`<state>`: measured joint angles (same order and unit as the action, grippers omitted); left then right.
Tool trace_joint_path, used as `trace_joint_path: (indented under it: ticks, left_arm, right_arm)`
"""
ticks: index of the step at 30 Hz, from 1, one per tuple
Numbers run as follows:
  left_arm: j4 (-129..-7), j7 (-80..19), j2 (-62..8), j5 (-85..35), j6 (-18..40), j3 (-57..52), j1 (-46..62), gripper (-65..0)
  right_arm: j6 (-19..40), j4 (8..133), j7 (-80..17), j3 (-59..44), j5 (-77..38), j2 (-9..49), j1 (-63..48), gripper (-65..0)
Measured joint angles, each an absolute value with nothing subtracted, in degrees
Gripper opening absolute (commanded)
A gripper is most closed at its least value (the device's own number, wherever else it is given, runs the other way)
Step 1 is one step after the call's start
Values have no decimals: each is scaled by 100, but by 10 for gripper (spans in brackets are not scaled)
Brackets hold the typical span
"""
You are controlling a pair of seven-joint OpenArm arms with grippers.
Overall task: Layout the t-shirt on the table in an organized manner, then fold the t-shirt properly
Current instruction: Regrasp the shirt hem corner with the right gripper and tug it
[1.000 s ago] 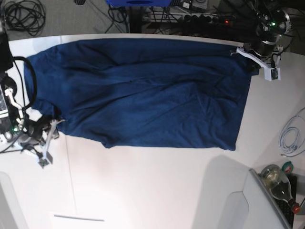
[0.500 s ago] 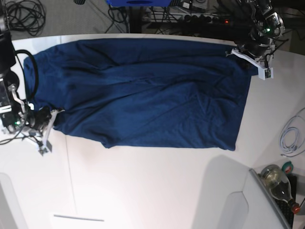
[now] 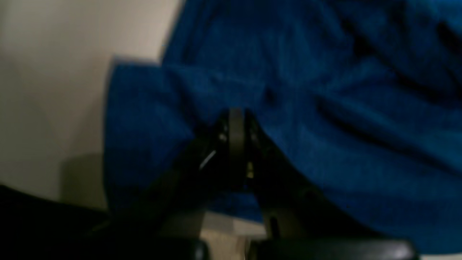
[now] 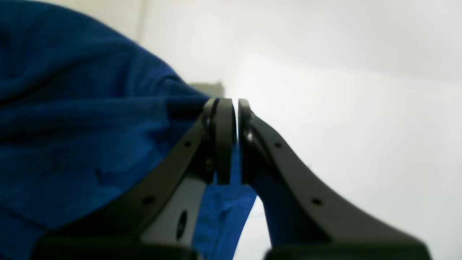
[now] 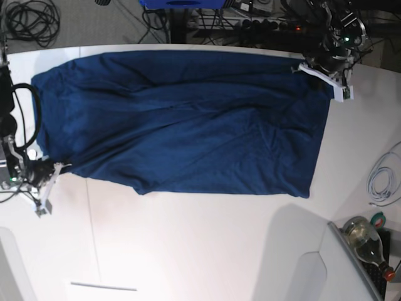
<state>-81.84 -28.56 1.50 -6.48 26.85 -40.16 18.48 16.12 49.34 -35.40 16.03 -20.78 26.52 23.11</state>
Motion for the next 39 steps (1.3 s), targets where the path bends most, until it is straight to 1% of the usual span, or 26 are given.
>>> trace_joint_path:
  ticks: [6,7,8,9,11,12,14,17,19,21,23,26,28,31,33,39]
  left_arm:
    - [-8121,-2786,115,-648,2687,-4018,1859,-650]
    - [-8128,-2786,115,-648,2687,-4018,1876,-650]
    - [-8130,-2783,115,-652,2687,-4018,1894,-650]
    - [-8136,-2783,117,-676,2687,-4018,1907,-650]
    - [-8239,-2860,130,-685,2687,-4018,1925,-650]
    - [-8379,-2939,150,-679,2679,-4018,1946,-650]
    - [-8735,-2921,165,-681,2661,-4021,2038,-650]
    - [-9146,-2893,161,-703,2663,-4036,2132,-650]
    - [-9194,-2899,158,-681,2661,-4045,2130,-650]
    - [-9172,-2902,176,-687,2663,-4032,2108,-650]
    - [-9008,-2893,156,-696,2696,-4029,2062,-650]
    - [-8700,-2888,141,-613,2681,-4045,1988,-650]
    - [-8582,-2897,158,-624,2663,-4034,1944,-650]
    - [-8573,-2886,134,-628,2661,-4029,1918,-650]
    - [-8573,-2853,123,-628,2663,-4032,1922,-650]
    - [-8547,-2871,128,-628,2663,-4029,1922,-650]
  right_arm:
    - [1612,4180,-3155,1623,-2062,2648,2624,-611]
    - [1612,4099,-3092,1623,-2060,2633,2672,-593]
    - [1612,4040,-3072,1623,-2060,2617,2700,-558]
    - [1612,4036,-3057,1623,-2056,2600,2700,-506]
    - [1614,4038,-3070,1623,-2071,2563,2689,-431]
    - [1614,4051,-3092,1610,-2073,2556,2687,-419]
    - [1612,4486,-3148,1594,-2078,2630,2565,-423]
    - [1544,5824,-3498,1540,-2036,2856,1999,-411]
    - [1549,6816,-3564,1549,-1966,2882,1424,-395]
    - [1662,7511,-3588,1643,-2018,2853,958,-375]
    - [1737,7915,-3607,1715,-1752,2836,703,-372]
    - [1608,7826,-3599,1905,-766,2783,805,-371]
    - [1610,7609,-3557,2021,-220,2600,856,-374]
    - [1682,7286,-3548,2106,283,2198,882,-375]
    - [1686,7188,-3395,2130,449,2119,899,-374]
    - [1684,7131,-3374,2110,517,2237,947,-374]
